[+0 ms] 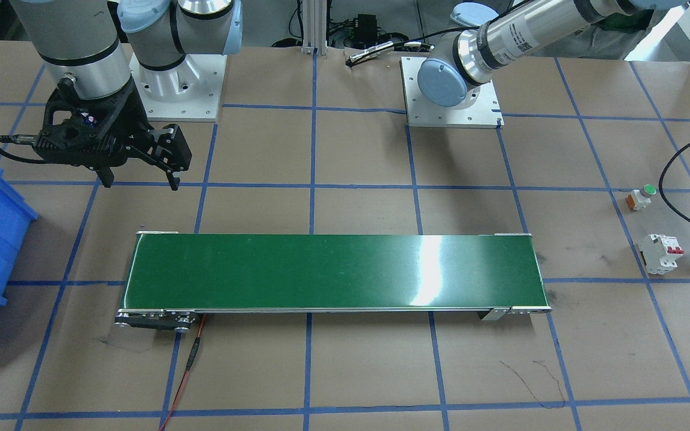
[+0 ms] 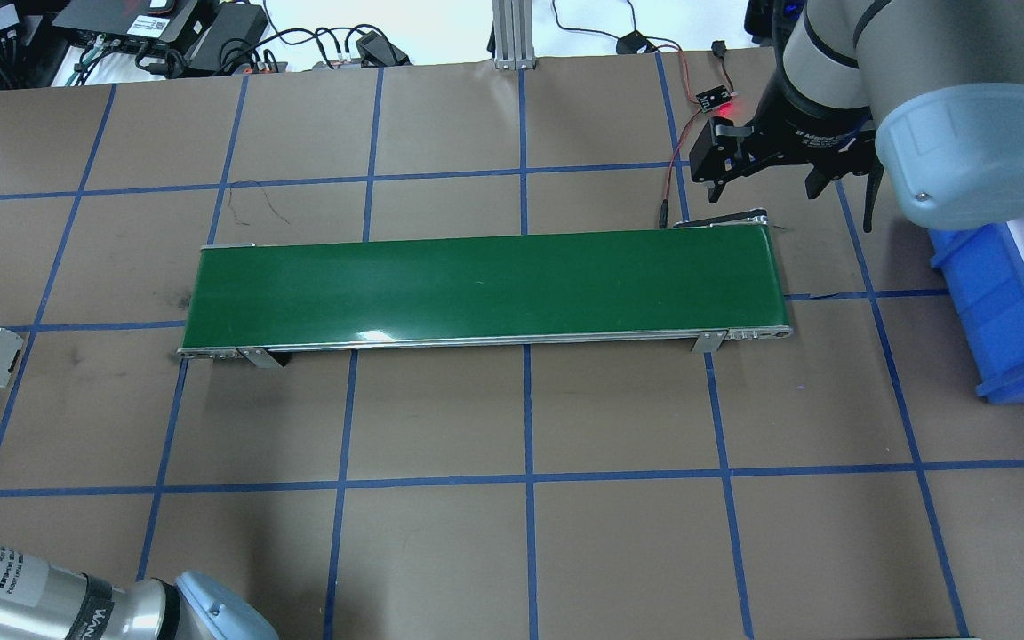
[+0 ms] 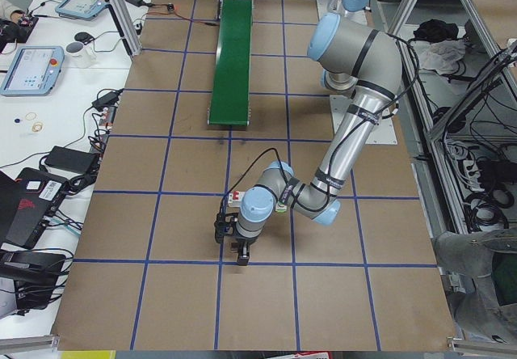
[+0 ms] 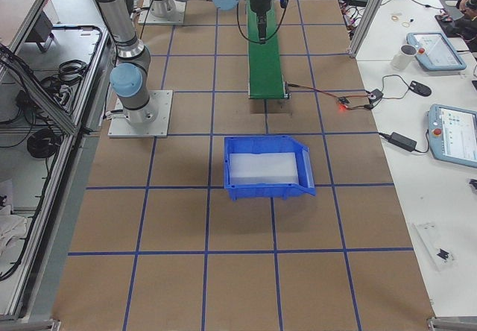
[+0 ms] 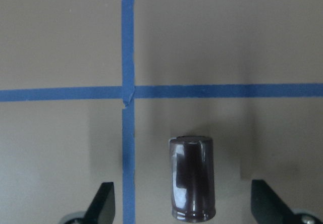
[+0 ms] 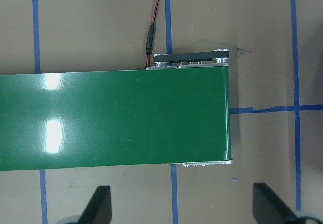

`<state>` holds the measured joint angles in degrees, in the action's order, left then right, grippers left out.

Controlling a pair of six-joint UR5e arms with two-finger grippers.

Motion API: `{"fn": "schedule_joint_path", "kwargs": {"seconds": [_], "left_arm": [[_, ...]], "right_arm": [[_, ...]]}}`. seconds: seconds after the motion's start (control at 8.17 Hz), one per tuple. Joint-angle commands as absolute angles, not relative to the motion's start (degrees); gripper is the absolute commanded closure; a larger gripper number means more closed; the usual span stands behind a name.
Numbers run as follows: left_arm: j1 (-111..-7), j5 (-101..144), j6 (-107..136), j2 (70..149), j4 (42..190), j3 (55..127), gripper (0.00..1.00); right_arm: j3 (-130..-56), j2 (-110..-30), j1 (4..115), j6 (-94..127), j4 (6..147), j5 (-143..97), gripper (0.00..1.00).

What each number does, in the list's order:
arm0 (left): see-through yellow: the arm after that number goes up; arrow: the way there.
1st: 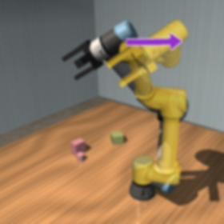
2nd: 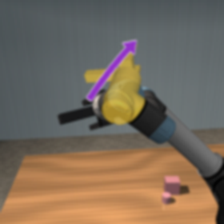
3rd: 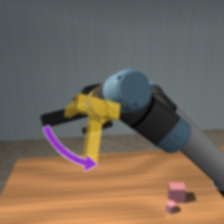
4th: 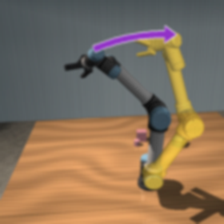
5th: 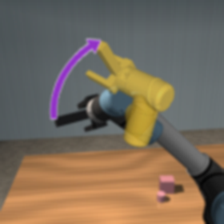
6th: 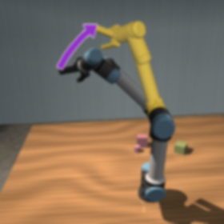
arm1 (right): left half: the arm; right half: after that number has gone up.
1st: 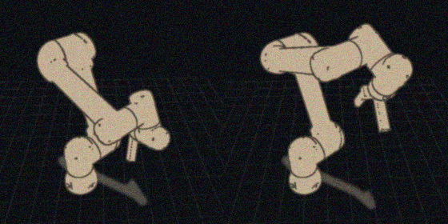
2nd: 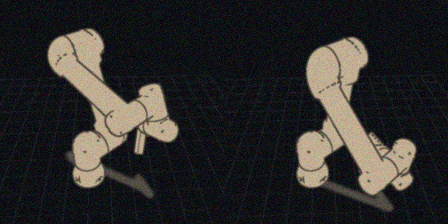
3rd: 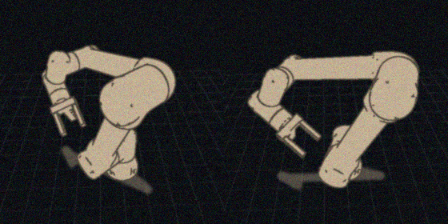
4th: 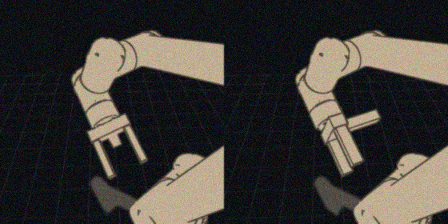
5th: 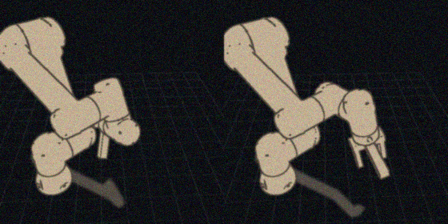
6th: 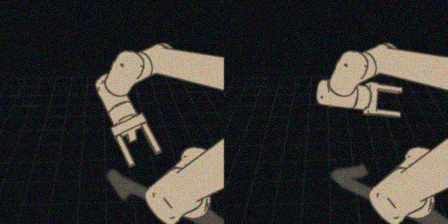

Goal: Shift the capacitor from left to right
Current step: 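Lower the left gripper over the brown capacitor and close on it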

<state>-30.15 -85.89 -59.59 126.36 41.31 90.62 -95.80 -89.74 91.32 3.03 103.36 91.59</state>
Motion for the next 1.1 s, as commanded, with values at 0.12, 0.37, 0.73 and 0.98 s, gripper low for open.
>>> {"fn": "schedule_joint_path", "kwargs": {"seconds": [0.12, 0.37, 0.73, 0.98], "left_arm": [[-30.15, -85.96, -59.24, 126.47, 41.31, 90.88, 0.12], [-30.15, -85.96, -59.24, 127.61, 41.31, 90.88, 0.14], [-30.15, -86.22, -59.24, 127.79, 41.31, 90.79, 0.28], [-30.15, -86.40, -59.24, 127.79, 41.31, 90.70, 0.50]], "right_arm": [[-95.80, -89.74, 91.32, 3.08, 103.45, 91.58, 0.00], [-95.80, -89.74, 91.32, 3.08, 103.45, 91.58, 0.00], [-95.80, -89.74, 91.32, 3.08, 103.45, 91.58, 0.00], [-95.80, -89.74, 91.32, 3.08, 103.45, 91.67, 0.00]]}}
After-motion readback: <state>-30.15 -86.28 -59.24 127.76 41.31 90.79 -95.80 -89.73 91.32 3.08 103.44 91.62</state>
